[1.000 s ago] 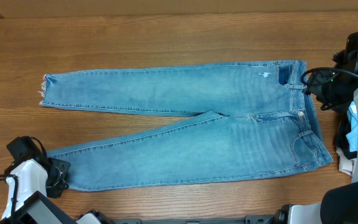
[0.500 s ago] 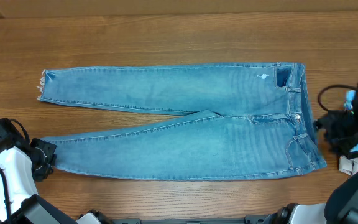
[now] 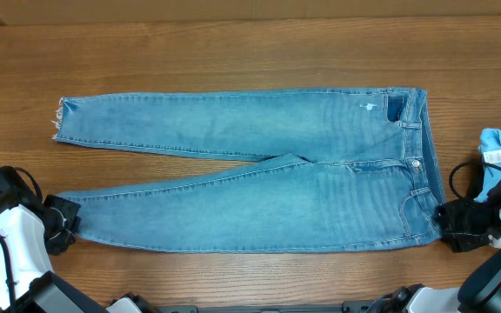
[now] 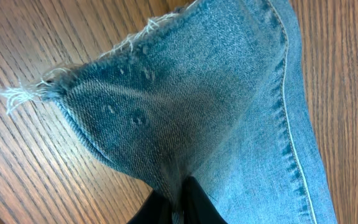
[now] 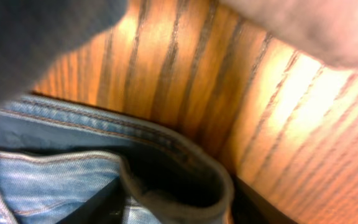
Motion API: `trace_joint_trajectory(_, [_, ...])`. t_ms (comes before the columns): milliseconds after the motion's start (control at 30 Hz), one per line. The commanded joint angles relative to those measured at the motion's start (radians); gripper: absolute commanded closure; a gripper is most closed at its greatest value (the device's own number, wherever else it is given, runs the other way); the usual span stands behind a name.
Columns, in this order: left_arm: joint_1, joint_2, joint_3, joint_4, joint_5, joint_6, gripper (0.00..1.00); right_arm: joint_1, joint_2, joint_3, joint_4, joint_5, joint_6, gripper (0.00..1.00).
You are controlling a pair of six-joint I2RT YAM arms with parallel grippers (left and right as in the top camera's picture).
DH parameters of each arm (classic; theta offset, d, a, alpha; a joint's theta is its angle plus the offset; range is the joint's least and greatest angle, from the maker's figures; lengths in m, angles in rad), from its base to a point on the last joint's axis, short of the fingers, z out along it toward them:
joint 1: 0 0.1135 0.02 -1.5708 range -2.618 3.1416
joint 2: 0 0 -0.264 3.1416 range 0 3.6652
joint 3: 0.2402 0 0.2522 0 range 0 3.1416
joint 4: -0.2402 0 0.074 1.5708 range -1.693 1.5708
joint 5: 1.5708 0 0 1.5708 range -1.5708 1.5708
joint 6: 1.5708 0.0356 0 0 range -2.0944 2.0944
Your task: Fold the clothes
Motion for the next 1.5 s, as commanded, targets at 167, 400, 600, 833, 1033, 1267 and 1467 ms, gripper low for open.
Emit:
trace_joint_trajectory(167, [0.008, 0.003, 0.024, -0.002, 0.004, 0.026, 0.89, 0.003, -0.204, 0.008, -0.031, -0.016, -0.022, 0.96])
trace_joint_trajectory(400, [0.008, -0.003, 0.053, -0.034, 0.055, 0.055, 0.95, 0.046, -0.454, 0.148, -0.2, -0.031, -0.082, 0.96])
trace_joint_trajectory(600, [0.008, -0.055, 0.319, -0.171, 0.174, 0.113, 0.96, 0.098, -0.452, 0.417, -0.391, 0.019, -0.094, 0.96])
trace_joint_trajectory(833, [-0.053, -0.087, 0.436, -0.076, 0.251, 0.112, 0.96, 0.206, -0.268, 0.443, -0.389, 0.047, -0.124, 0.96])
trace_joint_trajectory(1033, [-0.154, -0.073, 0.437, 0.019, 0.173, 0.103, 0.95, 0.311, -0.074, 0.623, -0.362, 0.091, -0.119, 0.96])
trace_joint_trajectory(1267, [-0.169, 0.063, 0.437, 0.04, 0.132, 0.062, 0.94, 0.327, 0.042, 0.708, -0.278, 0.091, -0.121, 0.96])
trace_joint_trajectory(1467, [-0.2, 0.17, 0.437, 0.14, 0.13, 0.043, 0.96, 0.394, 0.195, 0.777, -0.269, 0.091, -0.124, 0.96])
